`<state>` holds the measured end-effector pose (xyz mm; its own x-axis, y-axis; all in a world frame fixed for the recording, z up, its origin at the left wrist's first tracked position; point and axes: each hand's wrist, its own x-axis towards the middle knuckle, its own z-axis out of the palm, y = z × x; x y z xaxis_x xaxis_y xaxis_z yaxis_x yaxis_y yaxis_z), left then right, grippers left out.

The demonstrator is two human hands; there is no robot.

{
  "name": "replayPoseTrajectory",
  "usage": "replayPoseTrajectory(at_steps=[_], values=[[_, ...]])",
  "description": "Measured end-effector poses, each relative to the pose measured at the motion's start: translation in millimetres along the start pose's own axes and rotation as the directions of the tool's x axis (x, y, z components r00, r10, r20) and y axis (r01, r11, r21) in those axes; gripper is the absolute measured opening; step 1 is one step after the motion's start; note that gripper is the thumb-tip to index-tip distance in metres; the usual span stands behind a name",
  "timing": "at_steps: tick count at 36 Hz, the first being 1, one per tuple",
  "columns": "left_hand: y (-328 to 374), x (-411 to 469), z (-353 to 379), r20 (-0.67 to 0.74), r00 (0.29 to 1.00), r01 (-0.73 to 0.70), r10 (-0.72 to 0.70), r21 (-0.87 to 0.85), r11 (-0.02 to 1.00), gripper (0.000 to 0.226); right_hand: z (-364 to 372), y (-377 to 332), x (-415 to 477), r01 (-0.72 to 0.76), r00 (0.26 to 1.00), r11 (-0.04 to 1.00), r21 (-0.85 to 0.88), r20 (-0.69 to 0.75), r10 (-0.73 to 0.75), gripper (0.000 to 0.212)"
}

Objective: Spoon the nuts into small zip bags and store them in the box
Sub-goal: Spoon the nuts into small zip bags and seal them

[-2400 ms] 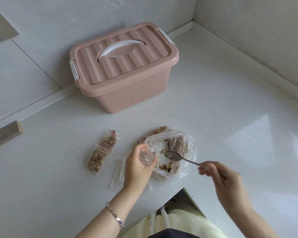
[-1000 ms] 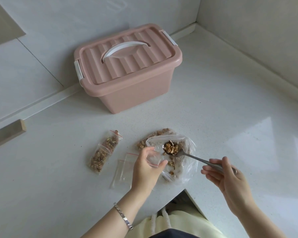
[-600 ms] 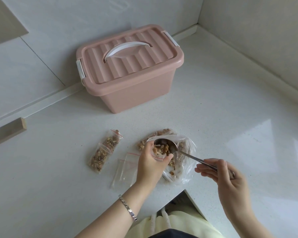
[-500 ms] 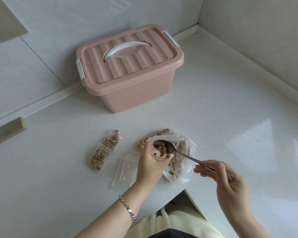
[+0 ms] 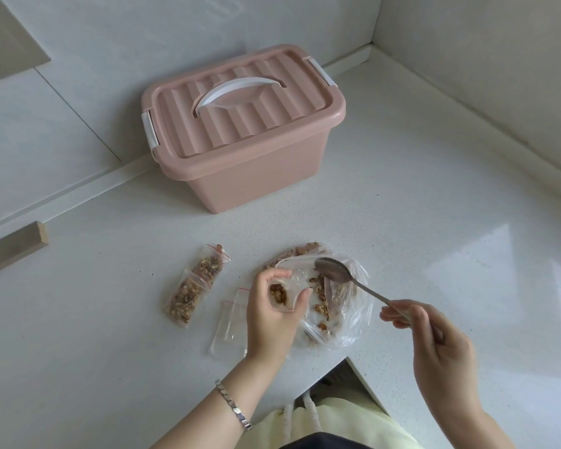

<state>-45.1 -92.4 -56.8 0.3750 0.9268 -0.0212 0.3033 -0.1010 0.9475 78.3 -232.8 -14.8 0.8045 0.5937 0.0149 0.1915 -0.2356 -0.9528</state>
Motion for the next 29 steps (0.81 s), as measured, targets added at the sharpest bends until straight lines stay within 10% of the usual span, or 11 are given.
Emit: replayPoseTrajectory(at_steps=[9, 25, 29], values=[[-20.9, 7.4, -16.5, 0.035, 0.986, 0.153, -0.162, 0.181, 0.971, 0.032, 20.9, 29.5, 4.0, -0.147, 0.982, 0.975, -0.166, 0.090, 0.163, 0.024], [-13.9, 23.4, -7.8, 0.213, 0.916, 0.285, -0.340, 0.254, 0.924, 0.027, 58.6, 57.9, 35.9, 0.394, 0.914, 0.813, -0.430, 0.278, -0.295, 0.053], [-13.7, 23.8, -6.5, 0.229, 0.905, 0.295, -0.360, 0.273, 0.916, 0.028, 52.4, 65.4, 39.4, 0.360, 0.918, 0.827, -0.432, 0.322, -0.231, 0.028]])
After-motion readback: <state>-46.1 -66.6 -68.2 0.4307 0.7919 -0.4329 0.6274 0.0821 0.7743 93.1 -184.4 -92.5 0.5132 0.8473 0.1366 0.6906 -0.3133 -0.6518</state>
